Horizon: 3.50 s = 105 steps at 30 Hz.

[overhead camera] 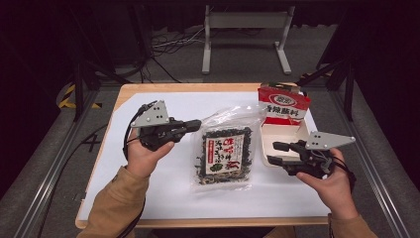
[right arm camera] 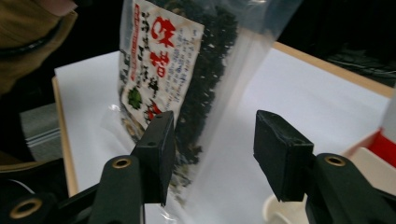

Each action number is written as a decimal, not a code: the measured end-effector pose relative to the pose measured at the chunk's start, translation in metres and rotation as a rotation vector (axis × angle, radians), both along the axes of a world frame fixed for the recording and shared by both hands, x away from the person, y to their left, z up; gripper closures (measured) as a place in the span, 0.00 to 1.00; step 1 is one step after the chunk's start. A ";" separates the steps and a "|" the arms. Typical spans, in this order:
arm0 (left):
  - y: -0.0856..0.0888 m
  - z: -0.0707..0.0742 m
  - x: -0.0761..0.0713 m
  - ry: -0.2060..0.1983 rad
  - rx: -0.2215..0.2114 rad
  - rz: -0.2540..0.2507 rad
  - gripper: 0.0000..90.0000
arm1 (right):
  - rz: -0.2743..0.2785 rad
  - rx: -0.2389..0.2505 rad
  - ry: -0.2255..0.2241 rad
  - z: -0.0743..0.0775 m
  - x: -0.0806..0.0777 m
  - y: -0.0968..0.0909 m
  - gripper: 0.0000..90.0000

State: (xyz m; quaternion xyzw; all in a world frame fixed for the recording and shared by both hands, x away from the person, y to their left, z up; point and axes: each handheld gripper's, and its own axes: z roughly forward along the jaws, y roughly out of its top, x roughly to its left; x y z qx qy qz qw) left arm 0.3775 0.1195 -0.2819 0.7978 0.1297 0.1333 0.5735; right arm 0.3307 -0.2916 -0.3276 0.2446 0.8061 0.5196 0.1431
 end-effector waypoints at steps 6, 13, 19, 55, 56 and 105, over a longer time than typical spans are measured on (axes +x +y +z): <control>-0.001 0.001 -0.002 -0.008 -0.002 -0.016 1.00 | 0.021 0.013 0.030 0.001 0.007 0.012 0.50; -0.001 0.002 -0.004 -0.003 -0.002 -0.032 0.99 | 0.027 0.036 0.055 0.003 0.018 0.021 0.47; -0.002 0.004 -0.007 -0.012 0.000 -0.047 0.99 | 0.025 0.033 0.090 -0.001 0.030 0.032 0.47; 0.014 0.002 -0.005 0.055 -0.066 -0.040 0.96 | 0.289 -0.025 0.094 0.001 0.037 0.056 0.87; 0.015 0.002 -0.004 0.064 -0.075 -0.034 0.94 | 0.289 -0.025 0.097 0.002 0.037 0.057 0.87; 0.038 -0.027 0.024 0.162 -0.015 0.133 0.47 | -0.006 -0.045 0.010 0.093 0.024 -0.010 0.87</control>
